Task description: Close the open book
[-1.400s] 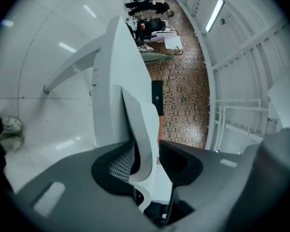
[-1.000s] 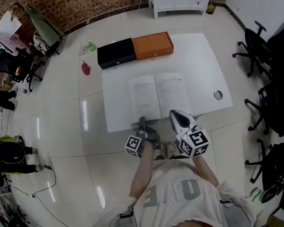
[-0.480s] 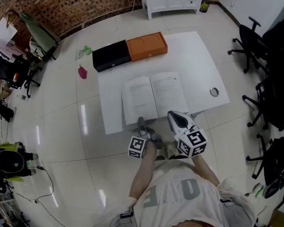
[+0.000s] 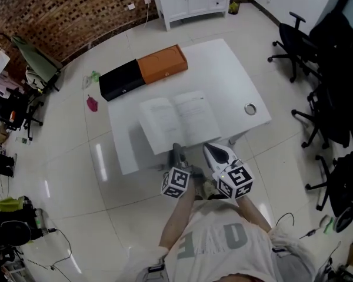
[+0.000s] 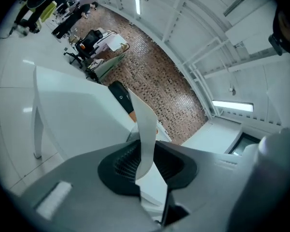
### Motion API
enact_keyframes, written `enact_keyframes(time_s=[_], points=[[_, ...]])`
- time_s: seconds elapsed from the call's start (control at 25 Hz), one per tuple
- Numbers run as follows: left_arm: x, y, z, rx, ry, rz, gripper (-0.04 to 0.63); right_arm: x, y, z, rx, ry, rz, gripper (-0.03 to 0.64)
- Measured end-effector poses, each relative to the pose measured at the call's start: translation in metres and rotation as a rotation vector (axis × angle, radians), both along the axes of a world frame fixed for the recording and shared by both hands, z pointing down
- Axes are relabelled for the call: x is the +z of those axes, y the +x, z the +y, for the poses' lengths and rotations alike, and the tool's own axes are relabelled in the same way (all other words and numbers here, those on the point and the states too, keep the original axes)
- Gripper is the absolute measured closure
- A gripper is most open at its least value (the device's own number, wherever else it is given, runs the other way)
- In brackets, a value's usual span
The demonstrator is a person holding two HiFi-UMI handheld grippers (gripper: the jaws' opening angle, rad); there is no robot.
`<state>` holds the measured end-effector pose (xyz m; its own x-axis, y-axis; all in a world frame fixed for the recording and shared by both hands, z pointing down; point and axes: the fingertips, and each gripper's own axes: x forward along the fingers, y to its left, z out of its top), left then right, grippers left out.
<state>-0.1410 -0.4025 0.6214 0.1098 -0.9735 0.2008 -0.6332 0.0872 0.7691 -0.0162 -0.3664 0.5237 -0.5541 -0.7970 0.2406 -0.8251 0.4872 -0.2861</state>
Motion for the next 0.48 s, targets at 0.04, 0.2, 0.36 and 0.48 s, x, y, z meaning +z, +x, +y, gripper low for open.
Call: enact_keyframes(time_s=[0.04,0.2,0.36,0.48], points=[[-0.001,0.005,0.0,0.004,-0.008,0.004,0.502,0.0,0.008,0.0,0.021,0.0,-0.005,0.612],[-0.004,0.023,-0.001,0.02,-0.052,-0.03,0.503,-0.004,0.036,0.001,0.09,0.005,-0.024,0.612],[-0.007,0.046,-0.005,0.088,-0.066,-0.121,0.503,-0.007,0.049,0.004,0.122,0.015,-0.026,0.612],[-0.002,0.069,-0.008,0.145,-0.081,-0.138,0.502,-0.005,0.057,0.008,0.143,0.015,-0.022,0.612]])
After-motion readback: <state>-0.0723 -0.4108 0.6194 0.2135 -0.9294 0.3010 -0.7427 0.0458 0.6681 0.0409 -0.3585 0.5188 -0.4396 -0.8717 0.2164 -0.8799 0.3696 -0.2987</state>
